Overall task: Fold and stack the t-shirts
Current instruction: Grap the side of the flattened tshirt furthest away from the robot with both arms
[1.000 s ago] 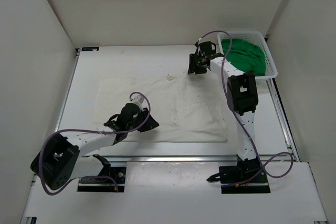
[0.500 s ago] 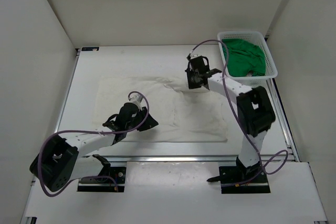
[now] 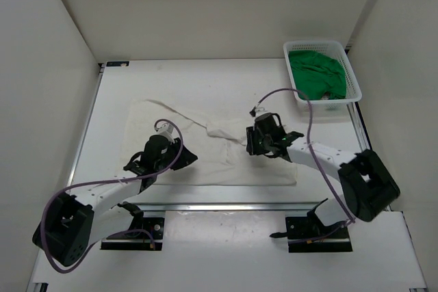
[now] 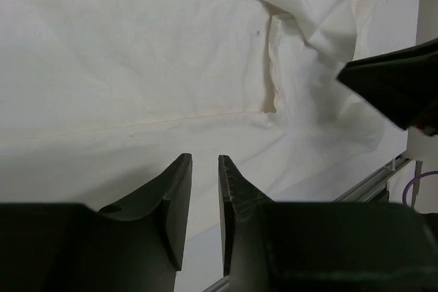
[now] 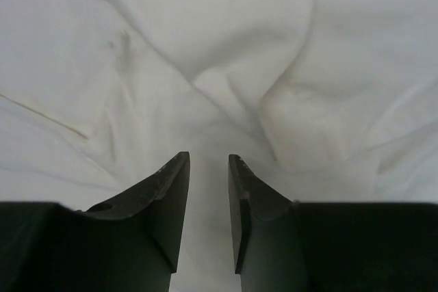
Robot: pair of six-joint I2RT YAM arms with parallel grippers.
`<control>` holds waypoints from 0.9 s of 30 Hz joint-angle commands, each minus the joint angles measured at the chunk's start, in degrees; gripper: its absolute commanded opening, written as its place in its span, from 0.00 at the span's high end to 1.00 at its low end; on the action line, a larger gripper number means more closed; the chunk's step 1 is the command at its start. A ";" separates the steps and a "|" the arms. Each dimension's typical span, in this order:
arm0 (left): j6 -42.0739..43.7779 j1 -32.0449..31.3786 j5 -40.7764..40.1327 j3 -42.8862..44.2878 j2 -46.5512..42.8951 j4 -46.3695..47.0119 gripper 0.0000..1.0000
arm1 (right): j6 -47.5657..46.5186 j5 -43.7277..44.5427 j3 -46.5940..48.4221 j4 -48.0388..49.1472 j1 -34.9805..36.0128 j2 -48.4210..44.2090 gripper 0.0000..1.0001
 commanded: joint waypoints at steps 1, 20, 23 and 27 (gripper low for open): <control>1.28 1.93 0.74 0.35 -2.34 -1.55 0.66 | 3.28 -7.57 0.18 5.94 -6.03 -9.03 0.72; 4.62 8.71 2.32 3.70 -1.64 -5.34 0.65 | 3.12 -16.49 19.95 7.98 -17.57 19.09 0.67; 4.80 8.97 2.41 4.05 -0.42 -4.90 0.65 | 3.12 -17.69 20.47 8.68 -18.27 21.81 0.64; 4.89 7.92 2.15 4.31 1.43 -3.85 0.66 | 3.04 -20.69 23.20 7.80 -17.84 25.68 0.64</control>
